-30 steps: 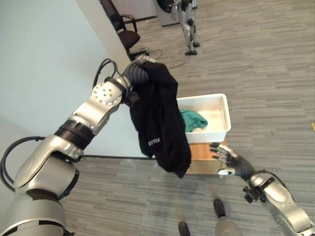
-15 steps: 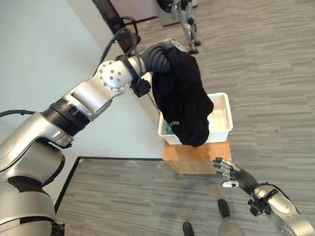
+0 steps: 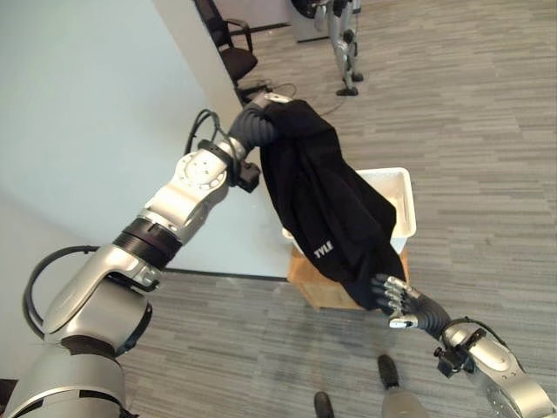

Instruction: Pick up bed clothes into laundry basket.

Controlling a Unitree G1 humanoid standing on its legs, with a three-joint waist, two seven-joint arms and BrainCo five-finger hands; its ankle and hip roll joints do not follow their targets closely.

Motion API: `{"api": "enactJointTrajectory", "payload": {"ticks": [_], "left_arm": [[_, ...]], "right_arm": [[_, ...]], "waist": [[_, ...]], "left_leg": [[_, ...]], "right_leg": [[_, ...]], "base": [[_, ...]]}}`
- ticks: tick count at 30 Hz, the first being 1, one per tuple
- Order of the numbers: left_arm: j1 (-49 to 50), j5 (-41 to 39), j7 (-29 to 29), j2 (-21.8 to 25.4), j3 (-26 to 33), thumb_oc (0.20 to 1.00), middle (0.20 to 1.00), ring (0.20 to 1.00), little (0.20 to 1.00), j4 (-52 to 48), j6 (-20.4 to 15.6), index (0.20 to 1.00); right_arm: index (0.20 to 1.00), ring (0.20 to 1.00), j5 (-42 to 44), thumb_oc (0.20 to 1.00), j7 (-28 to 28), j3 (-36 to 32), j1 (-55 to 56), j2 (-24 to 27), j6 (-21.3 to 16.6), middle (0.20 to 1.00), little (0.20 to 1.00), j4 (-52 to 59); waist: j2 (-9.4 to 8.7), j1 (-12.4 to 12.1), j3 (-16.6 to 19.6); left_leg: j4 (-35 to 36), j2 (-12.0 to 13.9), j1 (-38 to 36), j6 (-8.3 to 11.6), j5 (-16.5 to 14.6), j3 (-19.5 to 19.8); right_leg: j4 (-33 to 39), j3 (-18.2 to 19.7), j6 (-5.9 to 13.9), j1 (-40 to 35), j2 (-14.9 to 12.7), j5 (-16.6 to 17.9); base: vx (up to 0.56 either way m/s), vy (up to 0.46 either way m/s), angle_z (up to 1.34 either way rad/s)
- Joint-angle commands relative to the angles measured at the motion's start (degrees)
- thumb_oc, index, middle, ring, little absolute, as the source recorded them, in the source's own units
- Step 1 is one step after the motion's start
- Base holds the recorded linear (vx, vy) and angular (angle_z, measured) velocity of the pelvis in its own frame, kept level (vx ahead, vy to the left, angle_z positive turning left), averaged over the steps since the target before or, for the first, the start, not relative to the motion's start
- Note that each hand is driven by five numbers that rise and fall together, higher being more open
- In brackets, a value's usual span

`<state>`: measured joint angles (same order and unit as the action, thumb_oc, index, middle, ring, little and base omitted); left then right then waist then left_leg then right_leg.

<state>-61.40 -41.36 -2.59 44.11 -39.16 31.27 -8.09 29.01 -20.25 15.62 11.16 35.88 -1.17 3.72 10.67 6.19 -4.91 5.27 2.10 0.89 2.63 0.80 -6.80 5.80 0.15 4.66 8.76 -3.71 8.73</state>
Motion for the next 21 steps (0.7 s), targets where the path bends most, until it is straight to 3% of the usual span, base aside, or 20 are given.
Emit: {"api": "enactJointTrajectory", "payload": {"ticks": [1, 5, 13, 21], "left_arm": [[-11.6, 2.1, 4.1, 3.0, 2.9, 0.200, 0.200, 0.200, 0.200, 4.8, -2.2, 0.200], [-21.9, 1.4, 7.4, 0.5, 1.8, 0.200, 0.200, 0.200, 0.200, 13.0, -1.8, 0.200], [-28.3, 3.2, 8.3, -0.5, -0.2, 0.200, 0.200, 0.200, 0.200, 18.3, -1.0, 0.200], [-32.7, 2.6, 8.6, 0.6, -0.1, 0.200, 0.200, 0.200, 0.200, 25.6, -0.2, 0.200]], "right_arm": [[1.000, 1.000, -2.0, 1.000, -0.3, 0.6, 1.3, -1.2, -1.4, 1.000, 1.000, 3.2], [1.000, 1.000, -3.2, 1.000, -0.1, 1.7, 0.1, -0.9, -0.2, 1.000, 1.000, 2.3], [1.000, 1.000, -4.1, 1.000, -0.7, 1.5, 0.0, -0.4, 0.9, 1.000, 1.000, 2.9], [1.000, 1.000, -4.7, 1.000, -1.0, 1.3, 0.5, 1.2, 1.9, 1.000, 1.000, 3.6]], "waist": [[-3.68, -1.8, 2.3], [-3.51, -2.3, 2.7], [-2.96, -2.4, 2.7], [-0.21, -1.6, 1.8]], "left_leg": [[-0.3, -0.3, 0.7, 2.13, 2.3, 6.4], [-0.3, -0.5, 0.9, 2.04, 2.4, 7.0], [-0.3, -0.6, 0.9, 1.95, 2.3, 6.9], [-0.3, -0.9, 1.3, 1.93, 2.5, 6.7]], "right_leg": [[-0.8, -3.4, 4.60, -6.6, -2.9, -5.4], [-0.8, -3.8, 4.64, -6.7, -3.0, -5.5], [-0.8, -3.5, 4.54, -6.5, -3.0, -5.4], [-0.8, -2.7, 4.52, -5.7, -3.2, -5.4]], "base": [[0.00, 0.011, 0.12], [0.00, 0.005, 0.17], [0.00, 0.001, 0.01], [0.00, 0.007, -0.03]]}}
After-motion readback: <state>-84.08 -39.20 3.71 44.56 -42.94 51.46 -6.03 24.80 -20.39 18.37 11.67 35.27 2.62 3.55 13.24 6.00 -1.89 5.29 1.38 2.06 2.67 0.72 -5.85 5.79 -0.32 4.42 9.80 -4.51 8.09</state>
